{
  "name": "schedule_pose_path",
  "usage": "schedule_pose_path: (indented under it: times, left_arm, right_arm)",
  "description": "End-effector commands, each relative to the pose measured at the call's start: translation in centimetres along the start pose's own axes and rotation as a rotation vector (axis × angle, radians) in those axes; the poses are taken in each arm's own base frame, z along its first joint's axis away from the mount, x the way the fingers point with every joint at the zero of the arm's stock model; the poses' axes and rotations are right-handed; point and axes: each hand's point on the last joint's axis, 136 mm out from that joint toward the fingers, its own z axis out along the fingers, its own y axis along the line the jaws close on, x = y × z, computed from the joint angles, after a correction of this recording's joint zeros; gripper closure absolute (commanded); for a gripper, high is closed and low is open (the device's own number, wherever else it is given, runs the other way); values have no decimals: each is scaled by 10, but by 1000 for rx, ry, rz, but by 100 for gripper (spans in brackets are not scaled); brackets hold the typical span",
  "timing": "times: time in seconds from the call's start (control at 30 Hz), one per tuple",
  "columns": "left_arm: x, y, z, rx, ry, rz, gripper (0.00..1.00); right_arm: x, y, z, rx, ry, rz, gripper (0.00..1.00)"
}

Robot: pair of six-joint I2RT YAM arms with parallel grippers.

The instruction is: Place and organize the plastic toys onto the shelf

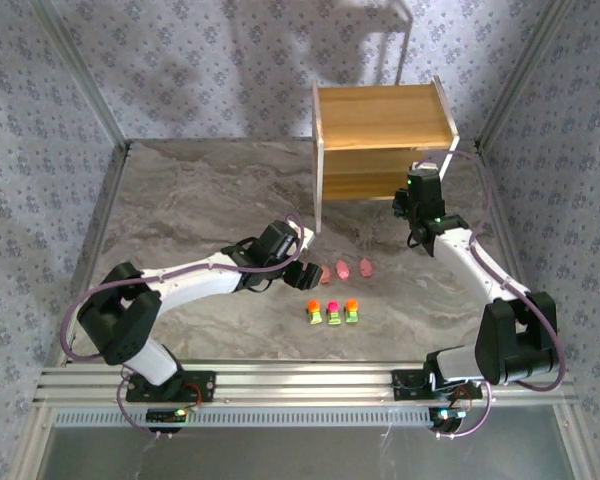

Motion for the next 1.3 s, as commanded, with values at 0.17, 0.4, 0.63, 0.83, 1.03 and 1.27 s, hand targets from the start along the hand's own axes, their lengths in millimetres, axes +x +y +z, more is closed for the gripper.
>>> schedule_pose_path:
  times: [0.17, 0.4, 0.63, 0.83, 1.03, 1.27]
  left_arm:
    - [-8, -3, 0, -3, -6, 11, 15]
    - [-8, -4, -1, -3, -9, 13, 15]
    - [-8, -4, -1, -1, -9, 11, 15]
    - [-8, -4, 0, 1, -6, 11, 15]
    - [-9, -4, -1, 0, -9, 11, 15]
    - [-8, -4, -1, 0, -7, 10, 15]
  right_arm:
    - [-14, -1, 5, 7, -38, 12, 73]
    - [-18, -1, 9, 9, -42, 12, 73]
    - [-23, -1, 8, 10, -56, 19, 74]
    - [-24, -1, 10, 11, -63, 23, 74]
    - [-26, -2, 14, 19, -63, 26, 74]
    - [-29, -3, 14, 22, -76, 41, 74]
